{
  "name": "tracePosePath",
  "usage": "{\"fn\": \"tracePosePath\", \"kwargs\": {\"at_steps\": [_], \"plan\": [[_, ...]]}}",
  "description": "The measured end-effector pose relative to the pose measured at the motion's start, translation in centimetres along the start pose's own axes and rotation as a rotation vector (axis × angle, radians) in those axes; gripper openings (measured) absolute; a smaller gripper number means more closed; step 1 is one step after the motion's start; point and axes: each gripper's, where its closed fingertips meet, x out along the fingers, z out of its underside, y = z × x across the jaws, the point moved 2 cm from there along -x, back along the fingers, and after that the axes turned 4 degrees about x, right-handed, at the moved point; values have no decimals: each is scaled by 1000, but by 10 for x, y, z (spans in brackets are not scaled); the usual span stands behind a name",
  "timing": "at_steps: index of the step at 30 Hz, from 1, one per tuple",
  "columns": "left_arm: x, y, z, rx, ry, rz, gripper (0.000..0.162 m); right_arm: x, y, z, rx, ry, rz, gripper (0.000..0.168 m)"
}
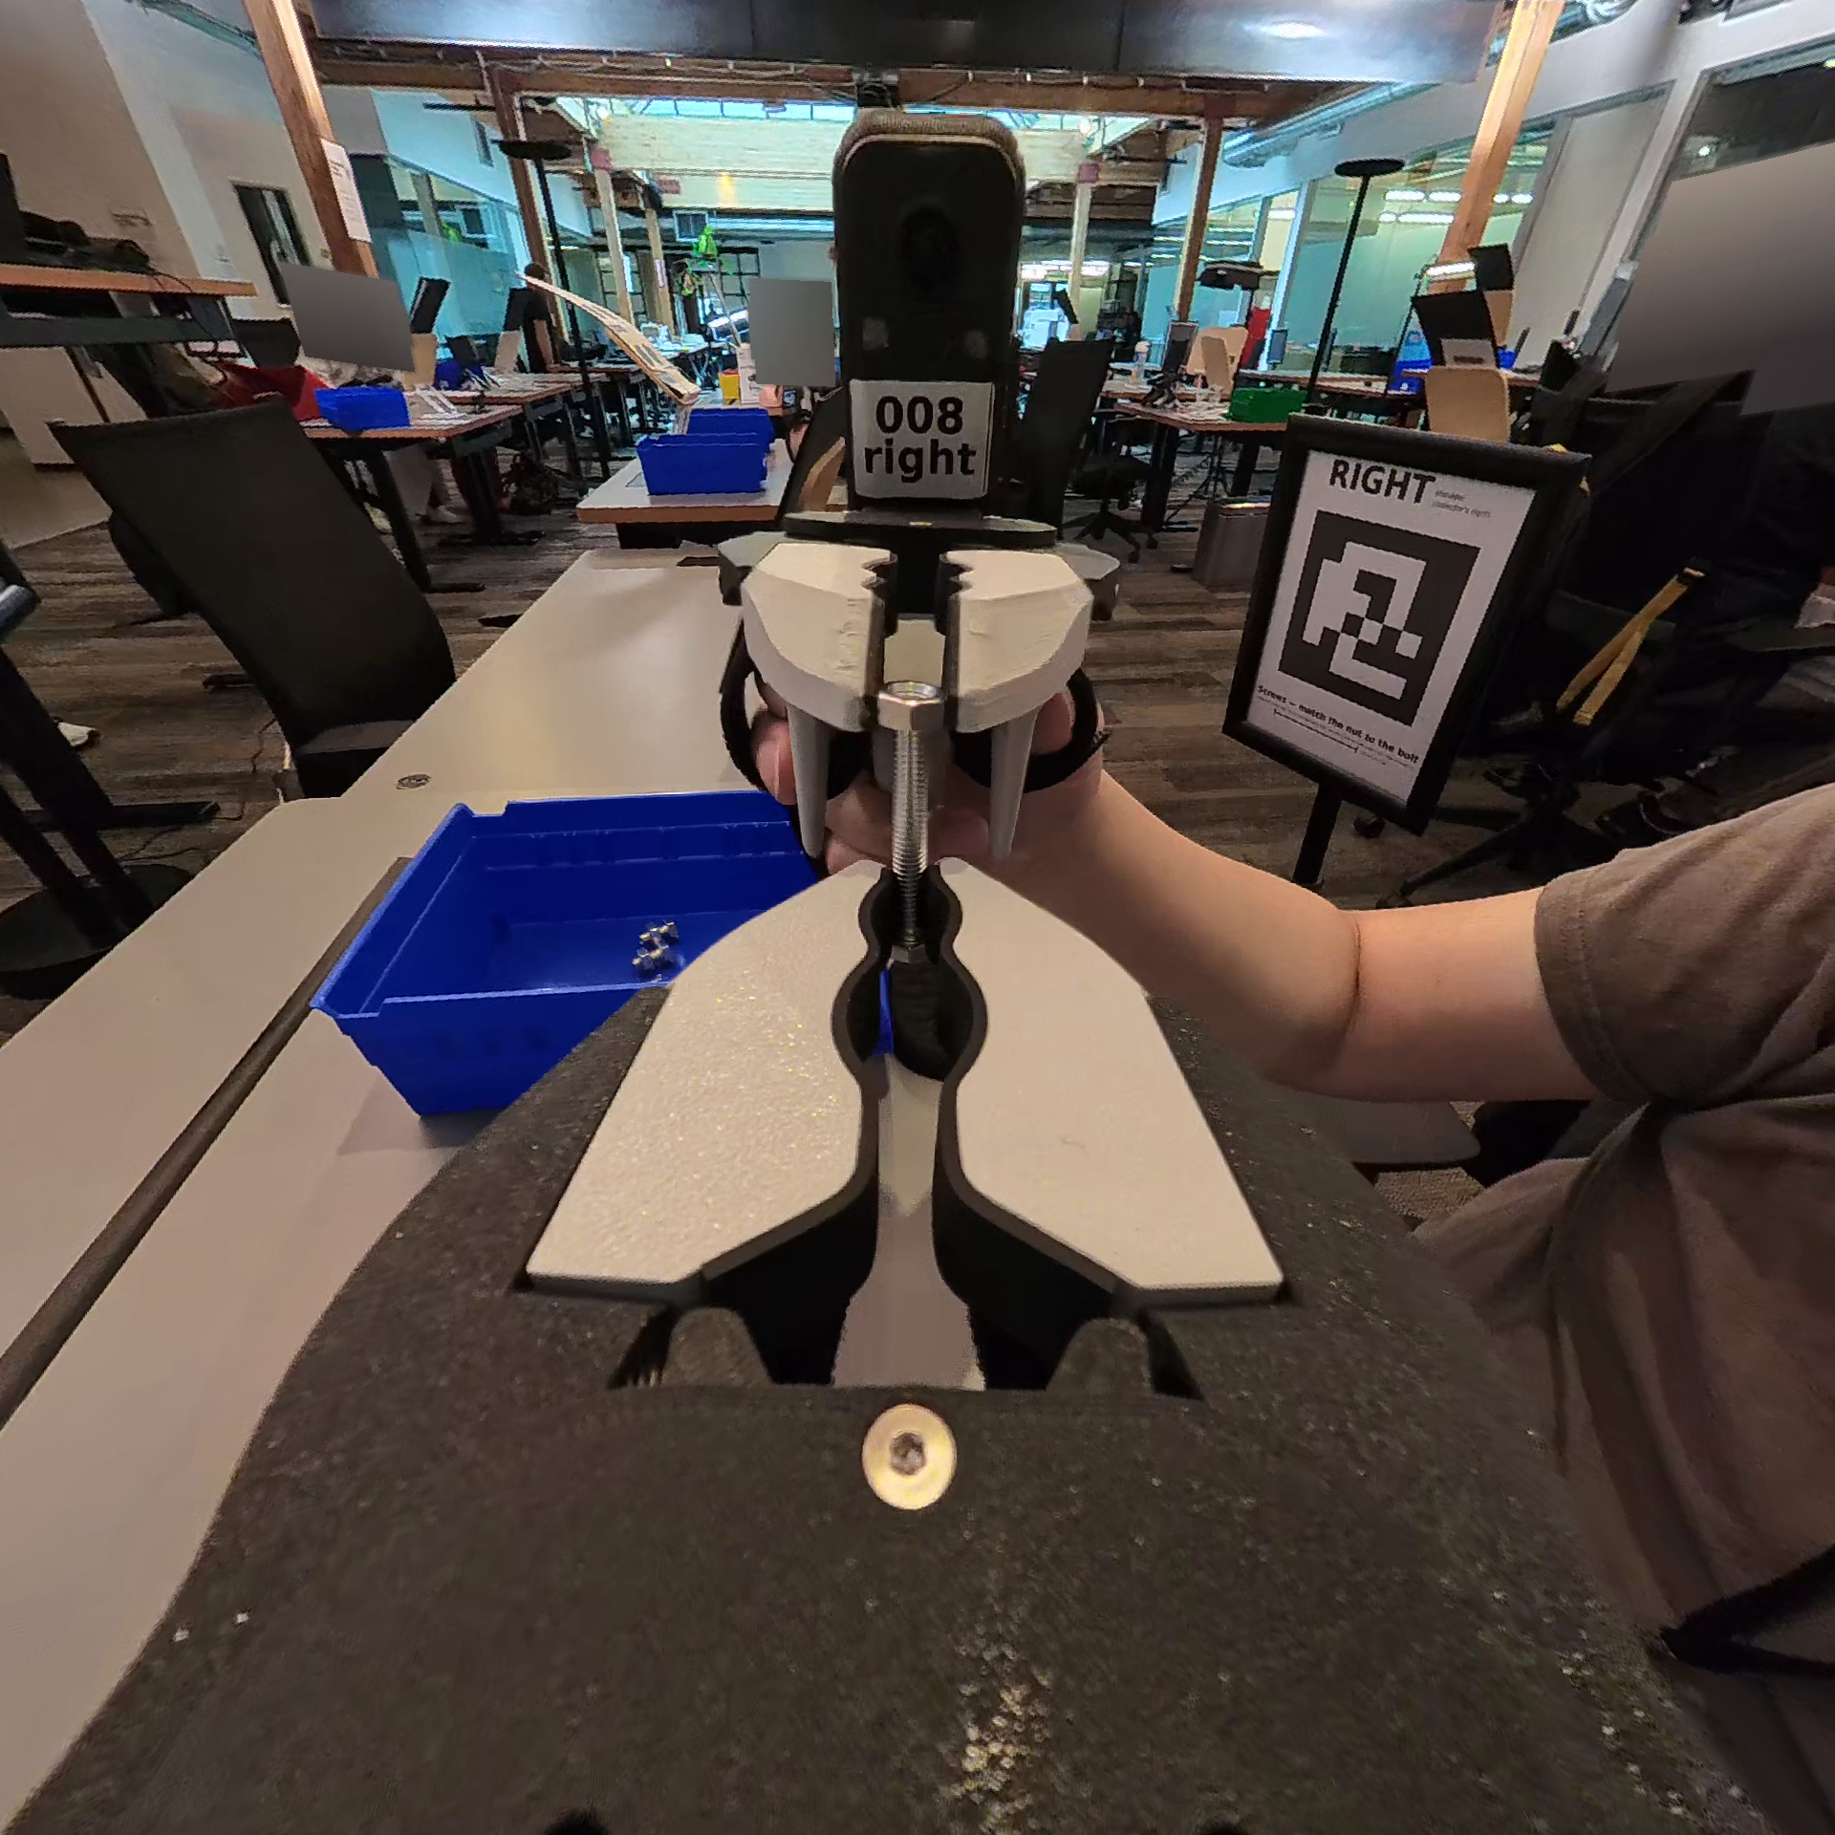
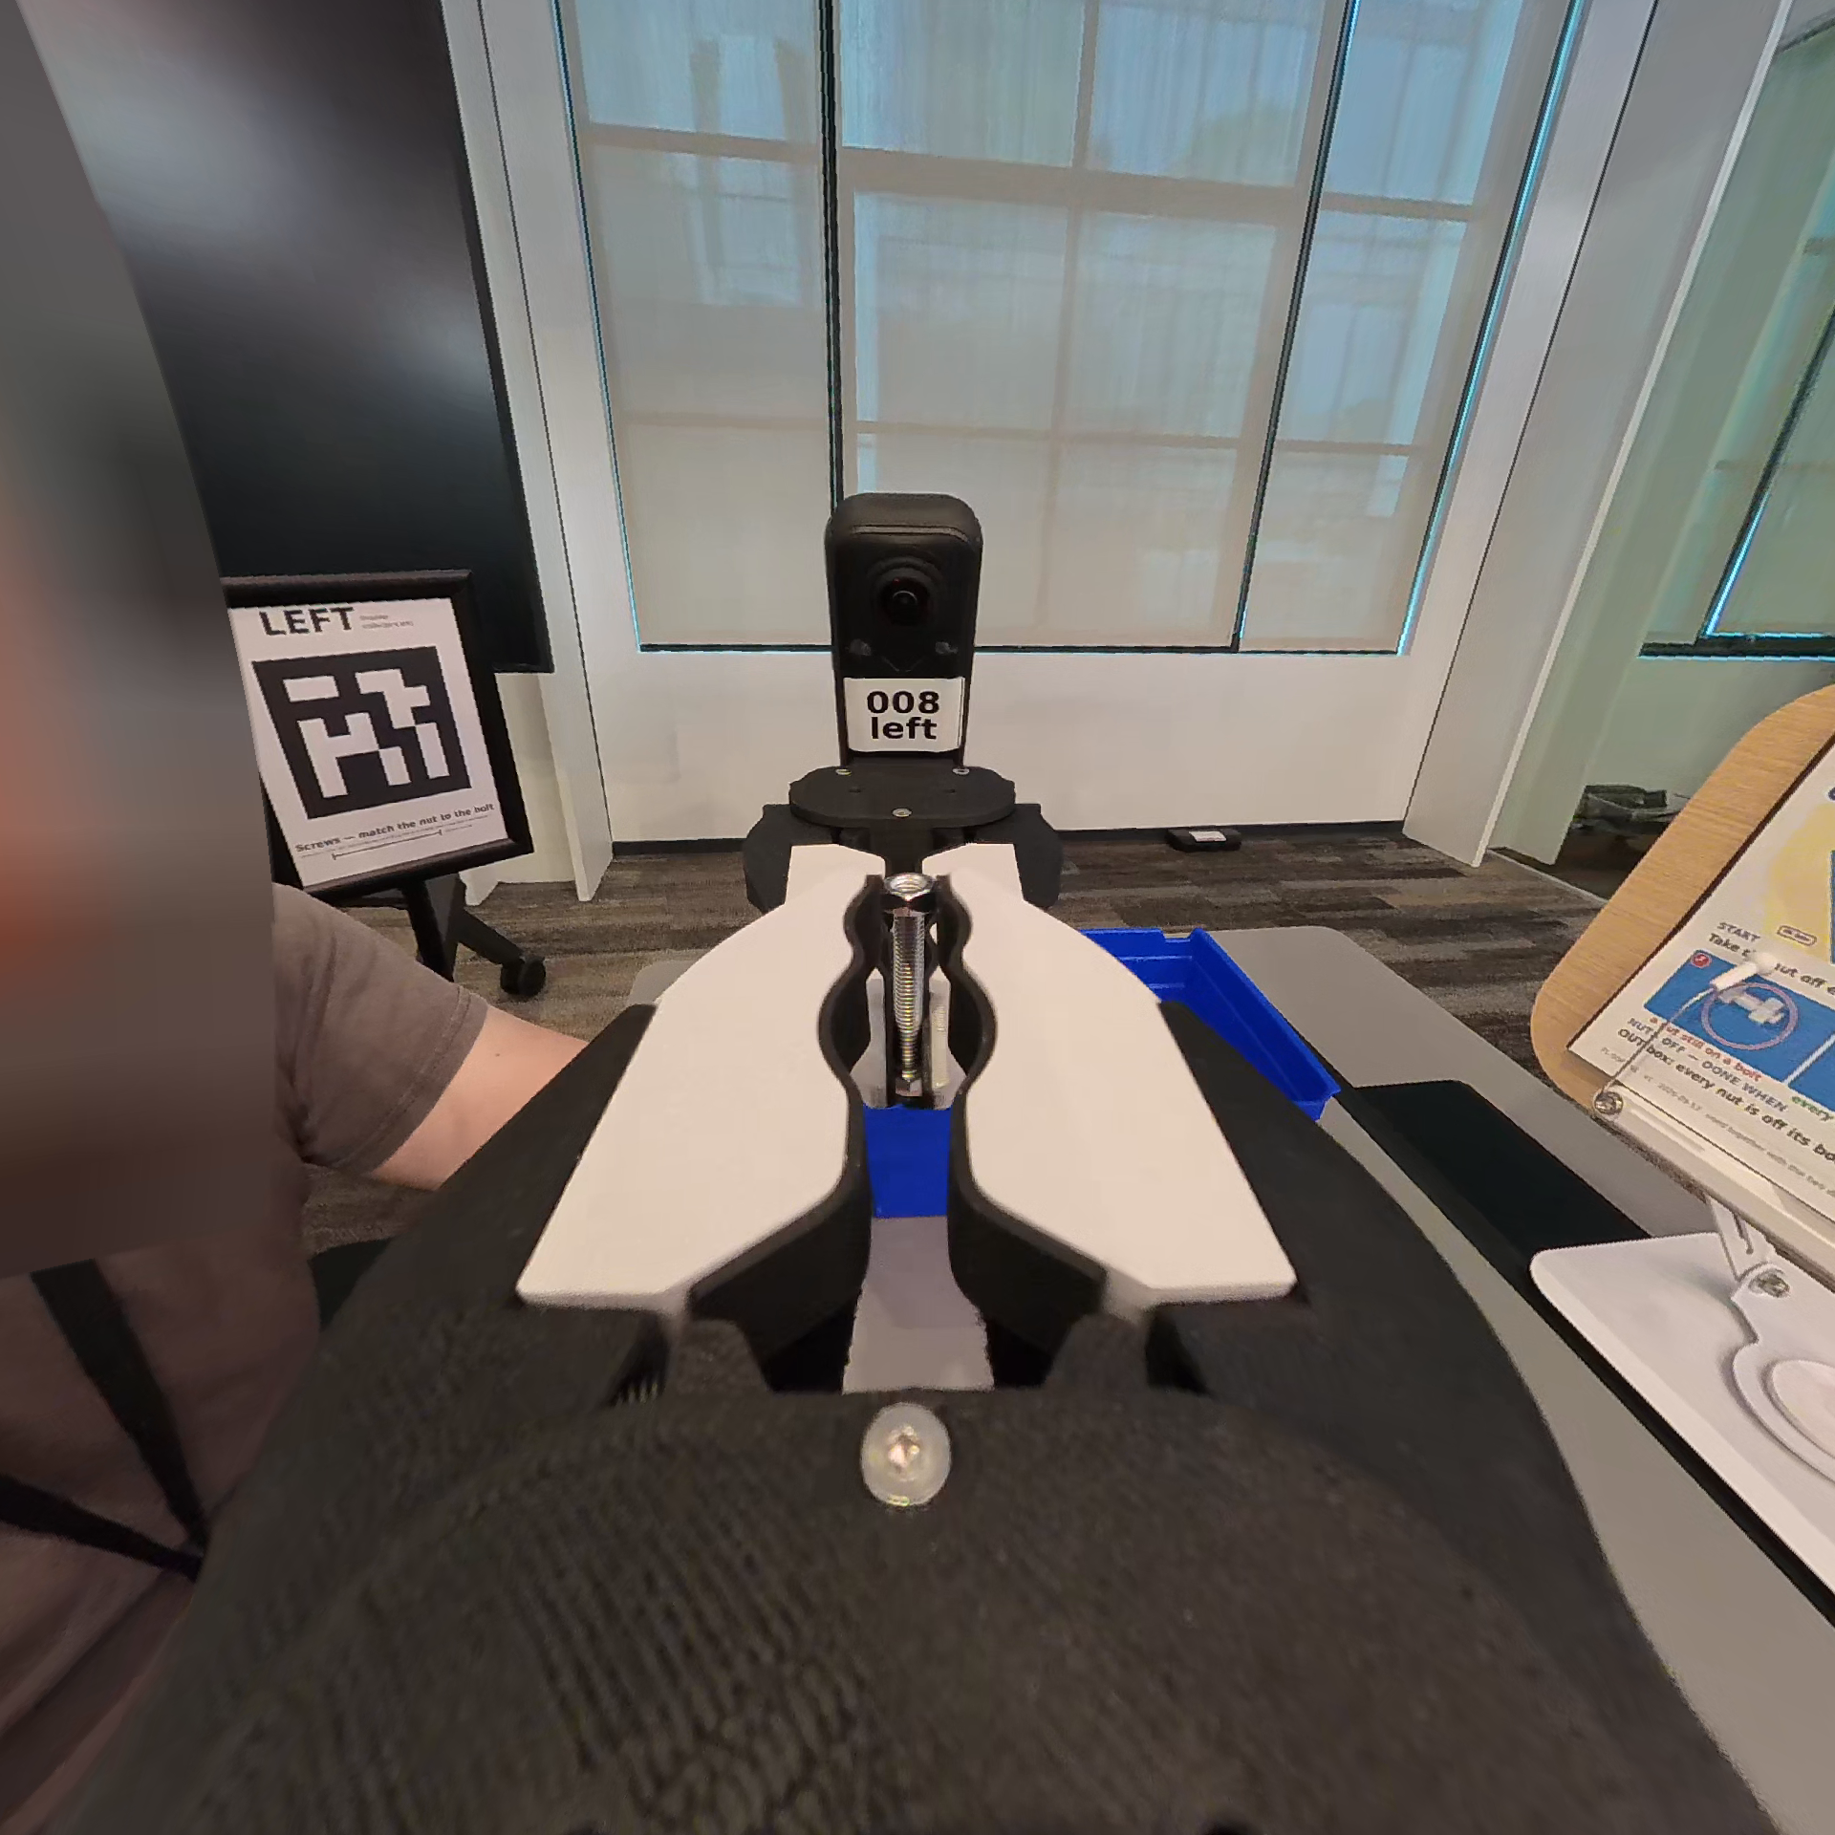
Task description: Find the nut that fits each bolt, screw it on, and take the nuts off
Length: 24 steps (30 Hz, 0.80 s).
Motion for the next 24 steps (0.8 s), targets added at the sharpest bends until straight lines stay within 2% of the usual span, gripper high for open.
{"fn": "tracePosePath", "kwargs": {"at_steps": [5,13,16,18,20,24], "plan": [[-1,-8,2,11,-17,-69,5,1,6,1,-11,14,107,11],[-5,-35,10,41,-69,-309,5,4,29,7,9,42,570,11],[-5,-38,11,47,-71,-338,5,6,30,7,-41,43,667,11],[-7,-36,9,47,-65,-318,5,8,28,7,-56,43,652,14],[-8,-32,6,32,-46,-283,5,9,21,3,-46,69,564,37],[-8,-21,-1,28,-3,-196,5,1,7,-10,-93,127,354,64]]}}
